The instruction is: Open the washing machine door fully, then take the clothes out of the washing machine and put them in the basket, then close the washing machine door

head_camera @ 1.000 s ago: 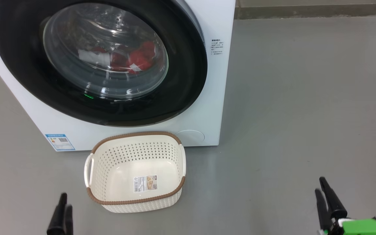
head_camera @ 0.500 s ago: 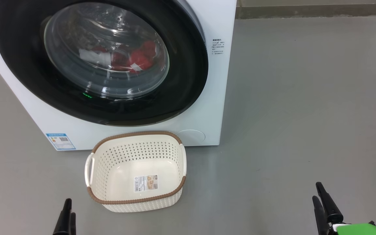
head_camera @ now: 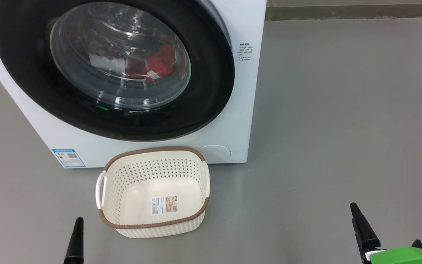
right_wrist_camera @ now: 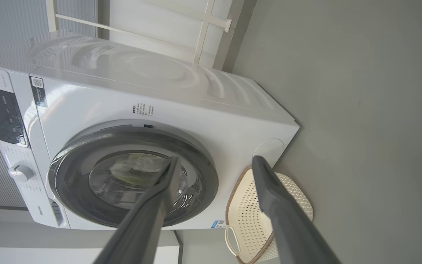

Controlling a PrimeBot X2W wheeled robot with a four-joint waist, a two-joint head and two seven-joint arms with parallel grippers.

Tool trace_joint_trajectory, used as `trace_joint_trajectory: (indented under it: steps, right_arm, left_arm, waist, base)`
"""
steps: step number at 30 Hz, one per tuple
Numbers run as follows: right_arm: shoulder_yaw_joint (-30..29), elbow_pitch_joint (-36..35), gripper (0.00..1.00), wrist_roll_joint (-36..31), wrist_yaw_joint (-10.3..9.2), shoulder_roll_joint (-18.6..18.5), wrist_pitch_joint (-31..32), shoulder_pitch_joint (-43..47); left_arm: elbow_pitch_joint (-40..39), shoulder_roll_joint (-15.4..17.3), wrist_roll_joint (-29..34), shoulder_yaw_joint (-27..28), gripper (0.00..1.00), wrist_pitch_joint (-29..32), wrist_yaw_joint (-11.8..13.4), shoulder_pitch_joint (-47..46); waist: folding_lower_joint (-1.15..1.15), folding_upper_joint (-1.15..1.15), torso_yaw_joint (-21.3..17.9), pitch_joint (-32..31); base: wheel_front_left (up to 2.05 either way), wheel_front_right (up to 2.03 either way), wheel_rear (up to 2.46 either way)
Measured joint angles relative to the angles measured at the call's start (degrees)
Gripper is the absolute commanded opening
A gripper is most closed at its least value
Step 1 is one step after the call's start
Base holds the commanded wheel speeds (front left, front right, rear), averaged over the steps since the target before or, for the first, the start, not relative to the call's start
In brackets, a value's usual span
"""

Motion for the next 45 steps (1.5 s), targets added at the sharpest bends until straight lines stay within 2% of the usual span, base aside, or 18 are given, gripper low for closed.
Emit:
trace_joint_trajectory:
  steps: [17,45]
  right_arm:
    - [2.0,-1.1,1.0,-11.8,0.0,-1.4,-2.8,-0.1]
    - [6.1,-2.1,1.0,-27.7,0.0,-4.2,-7.2,-0.3]
  left_arm:
    - [-1.8,0.1,13.5,-1.7,1.0,-2.7,0.0,0.0]
    - [-4.7,0.5,33.0,-4.0,1.0,-7.3,0.0,0.3]
  waist:
    - [0.0,0.0,0.1,0.3]
    - [-0.01,0.0,0.2,0.4]
  base:
    - [0.0,0.0,0.0]
    - [0.0,0.0,0.0]
